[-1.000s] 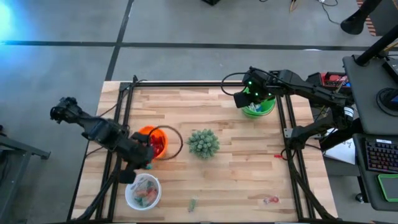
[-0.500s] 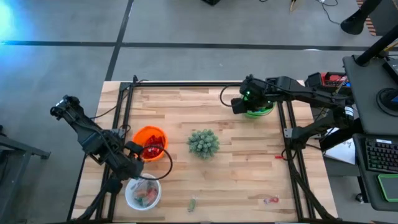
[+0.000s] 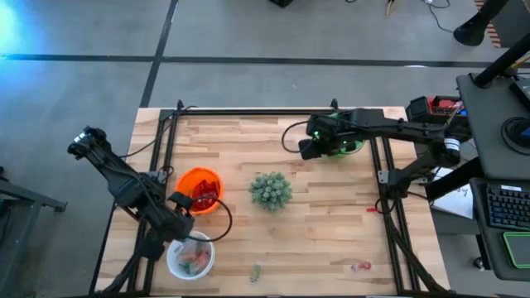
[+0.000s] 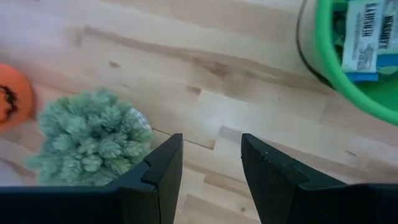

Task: Sort candy
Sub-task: Put the blue gummy into the white bucket

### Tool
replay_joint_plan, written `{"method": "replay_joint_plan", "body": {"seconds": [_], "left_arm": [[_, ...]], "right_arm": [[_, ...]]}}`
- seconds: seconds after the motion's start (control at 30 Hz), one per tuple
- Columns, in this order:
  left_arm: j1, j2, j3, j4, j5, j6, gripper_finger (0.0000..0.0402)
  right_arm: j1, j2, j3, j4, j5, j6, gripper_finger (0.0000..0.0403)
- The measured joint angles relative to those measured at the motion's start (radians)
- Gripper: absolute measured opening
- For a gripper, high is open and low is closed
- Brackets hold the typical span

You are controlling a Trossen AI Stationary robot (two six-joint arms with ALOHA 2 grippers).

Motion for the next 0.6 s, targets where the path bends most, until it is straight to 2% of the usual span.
{"method": "replay_joint_plan", "body": {"seconds": [0.27, 0.6], "left_arm": [[0.0, 0.015, 0.0, 0.095, 0.04, -0.03, 0.0], [0.0, 0.015, 0.0, 0.092, 0.047, -0.059, 0.0012]], "right_arm": [[0.07, 0.037, 0.0, -0.001, -0.001, -0.083, 0.0153], [0.114, -0.039, 0.0, -0.007, 0.001, -0.064, 0.0153]]}}
